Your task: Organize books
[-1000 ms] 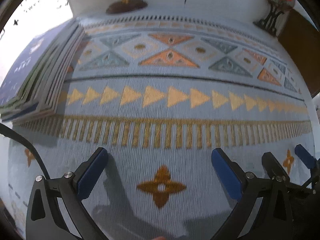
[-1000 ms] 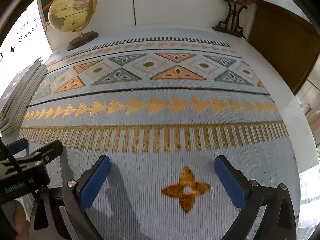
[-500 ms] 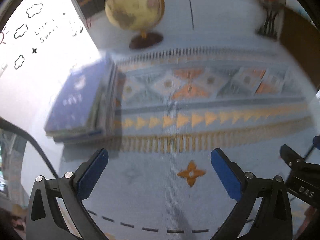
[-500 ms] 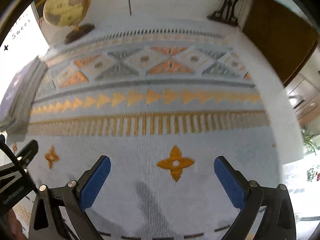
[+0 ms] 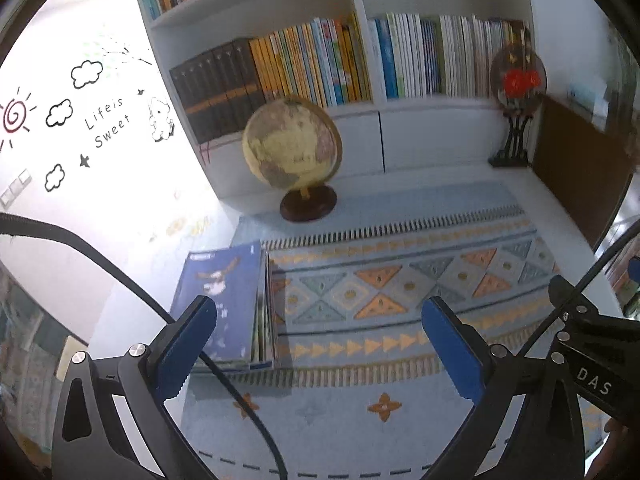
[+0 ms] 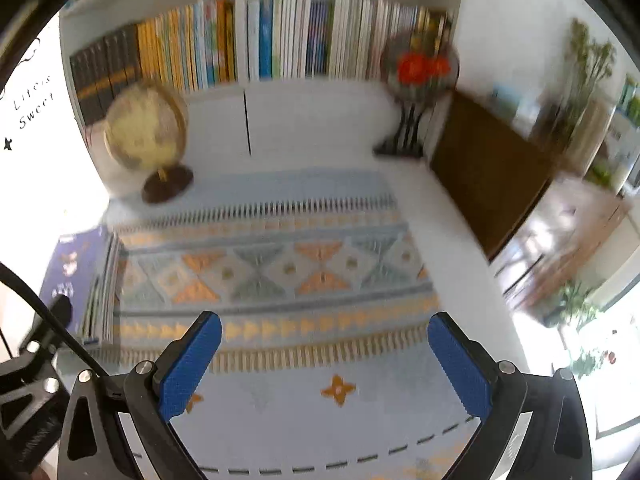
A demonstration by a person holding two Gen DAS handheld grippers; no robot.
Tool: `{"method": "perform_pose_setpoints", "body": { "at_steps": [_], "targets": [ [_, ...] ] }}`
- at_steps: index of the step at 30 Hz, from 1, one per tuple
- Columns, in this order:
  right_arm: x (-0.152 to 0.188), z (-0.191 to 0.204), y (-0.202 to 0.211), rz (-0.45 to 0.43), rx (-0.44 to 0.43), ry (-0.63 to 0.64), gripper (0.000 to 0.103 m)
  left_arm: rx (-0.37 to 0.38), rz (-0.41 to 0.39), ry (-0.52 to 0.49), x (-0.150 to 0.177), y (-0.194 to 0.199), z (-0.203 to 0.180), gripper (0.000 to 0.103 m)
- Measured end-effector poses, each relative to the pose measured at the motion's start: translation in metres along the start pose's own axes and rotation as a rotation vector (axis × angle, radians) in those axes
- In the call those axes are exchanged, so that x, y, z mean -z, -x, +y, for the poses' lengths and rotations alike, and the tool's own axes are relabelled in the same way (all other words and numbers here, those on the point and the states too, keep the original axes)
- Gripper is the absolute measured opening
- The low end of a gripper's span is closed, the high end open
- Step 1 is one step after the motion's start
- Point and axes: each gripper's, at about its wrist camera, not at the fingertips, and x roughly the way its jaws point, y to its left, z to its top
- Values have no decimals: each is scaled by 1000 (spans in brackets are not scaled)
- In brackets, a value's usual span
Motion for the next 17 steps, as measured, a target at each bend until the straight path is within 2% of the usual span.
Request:
{"method": "perform_pose_setpoints", "body": {
  "at_steps": [8,14,17],
  "targets": [
    [-12,15,14,-46,1,-6,103,35,-25,43,-8,0,15,102],
    [-9,17,9,-34,-13,-20,103,12,-60,41,-6,3,13,102],
    [-6,15,5,-22,-15,-27,103,39,-40,38,-5,1,10,102]
  ]
}}
